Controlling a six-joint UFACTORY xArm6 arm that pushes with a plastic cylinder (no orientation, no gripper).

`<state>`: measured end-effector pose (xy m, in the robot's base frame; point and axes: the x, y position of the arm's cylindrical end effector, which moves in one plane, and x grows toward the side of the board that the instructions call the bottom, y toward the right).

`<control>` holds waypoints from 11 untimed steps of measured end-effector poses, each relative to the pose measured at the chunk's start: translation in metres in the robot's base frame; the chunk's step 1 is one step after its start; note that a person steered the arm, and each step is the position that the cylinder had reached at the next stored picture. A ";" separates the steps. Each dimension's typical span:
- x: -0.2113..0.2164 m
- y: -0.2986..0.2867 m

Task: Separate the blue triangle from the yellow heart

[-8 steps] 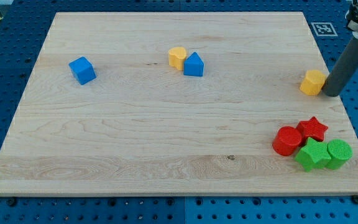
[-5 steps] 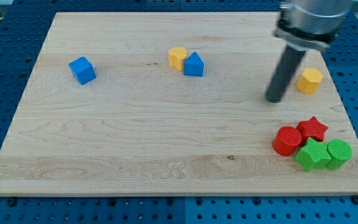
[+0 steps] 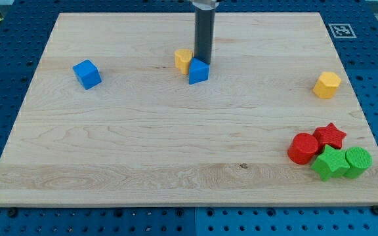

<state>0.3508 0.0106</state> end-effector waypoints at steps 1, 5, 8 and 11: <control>0.000 -0.002; 0.028 0.015; 0.048 0.012; 0.054 -0.026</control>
<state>0.4046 -0.0152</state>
